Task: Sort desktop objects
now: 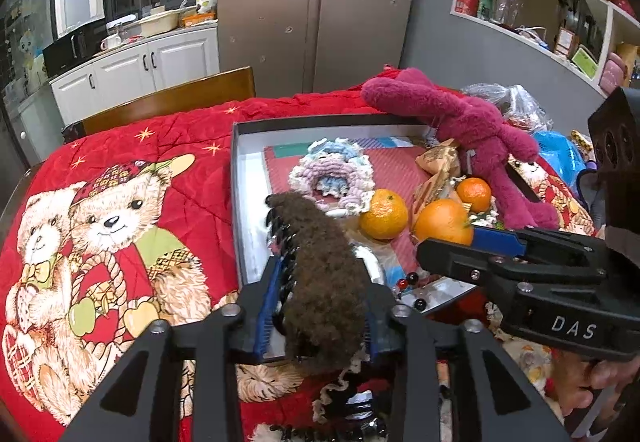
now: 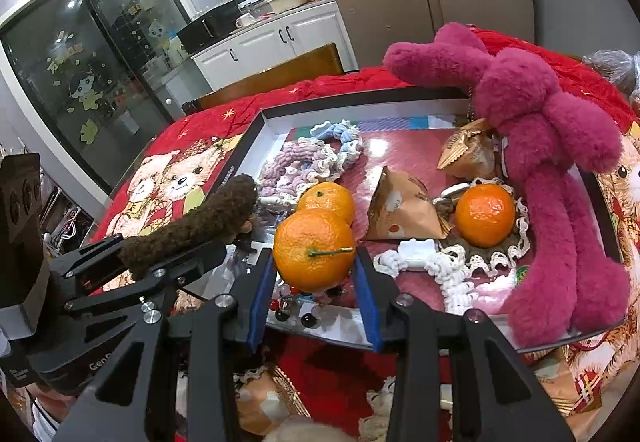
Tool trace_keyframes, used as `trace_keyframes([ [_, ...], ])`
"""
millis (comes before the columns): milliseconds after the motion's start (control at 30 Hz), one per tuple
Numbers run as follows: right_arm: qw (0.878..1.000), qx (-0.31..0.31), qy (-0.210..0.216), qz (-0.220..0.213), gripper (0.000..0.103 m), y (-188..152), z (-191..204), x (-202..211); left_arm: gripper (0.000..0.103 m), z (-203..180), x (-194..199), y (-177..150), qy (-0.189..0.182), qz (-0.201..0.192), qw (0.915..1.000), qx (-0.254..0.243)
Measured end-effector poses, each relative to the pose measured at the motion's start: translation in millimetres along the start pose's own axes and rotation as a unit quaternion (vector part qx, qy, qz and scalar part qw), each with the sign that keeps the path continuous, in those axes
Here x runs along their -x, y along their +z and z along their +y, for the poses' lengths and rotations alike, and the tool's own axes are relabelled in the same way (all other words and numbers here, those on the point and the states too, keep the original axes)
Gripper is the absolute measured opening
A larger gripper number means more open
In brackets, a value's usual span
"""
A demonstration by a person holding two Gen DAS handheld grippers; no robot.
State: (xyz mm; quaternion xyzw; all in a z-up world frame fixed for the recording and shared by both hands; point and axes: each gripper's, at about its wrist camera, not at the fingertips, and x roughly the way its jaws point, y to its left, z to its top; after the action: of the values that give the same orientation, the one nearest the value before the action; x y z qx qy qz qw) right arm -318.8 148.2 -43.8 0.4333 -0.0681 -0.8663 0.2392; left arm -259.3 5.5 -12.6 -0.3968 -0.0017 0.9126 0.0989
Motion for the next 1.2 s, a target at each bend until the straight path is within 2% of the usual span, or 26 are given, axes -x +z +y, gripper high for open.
trace_keyframes([
  [33,1.000,0.001,0.001,-0.004,0.044,0.6,0.8,2.1,0.052,-1.4,1.2,-0.1,0.004,-0.004,1.0000,-0.004],
  [67,1.000,-0.002,-0.009,-0.013,0.053,2.1,0.4,6.9,0.057,-3.0,2.3,-0.4,0.013,-0.008,0.9998,-0.009],
  [100,1.000,-0.005,-0.013,-0.022,0.068,3.5,0.0,11.0,0.067,-5.3,3.0,-0.2,0.020,-0.010,0.9996,-0.017],
  [167,0.999,-0.007,-0.008,-0.047,0.084,4.6,-0.9,22.5,0.070,-9.5,6.1,0.2,0.028,-0.020,0.9990,-0.030],
  [200,0.998,-0.006,-0.005,-0.054,0.086,5.5,-0.6,27.3,0.072,-10.7,7.6,0.4,0.032,-0.024,0.9987,-0.031],
  [300,0.998,0.006,-0.011,-0.057,0.088,7.7,4.9,34.2,0.080,-12.5,10.6,1.7,0.034,-0.030,0.9986,-0.029],
  [700,0.998,0.024,0.009,-0.062,0.089,8.6,16.6,41.3,0.081,-12.3,11.6,3.5,0.057,-0.025,0.9973,-0.038],
  [900,0.997,0.021,0.016,-0.074,0.089,14.9,13.6,55.7,0.081,-11.3,19.6,6.6,0.043,-0.035,0.9979,-0.034],
  [1033,0.994,0.024,0.007,-0.108,0.090,21.7,14.7,85.8,0.081,-15.0,37.8,12.1,0.040,-0.055,0.9970,-0.035],
  [1200,0.984,0.032,0.025,-0.175,0.103,26.0,33.1,158.0,0.081,-23.6,92.8,20.4,0.018,-0.111,0.9932,-0.030],
])
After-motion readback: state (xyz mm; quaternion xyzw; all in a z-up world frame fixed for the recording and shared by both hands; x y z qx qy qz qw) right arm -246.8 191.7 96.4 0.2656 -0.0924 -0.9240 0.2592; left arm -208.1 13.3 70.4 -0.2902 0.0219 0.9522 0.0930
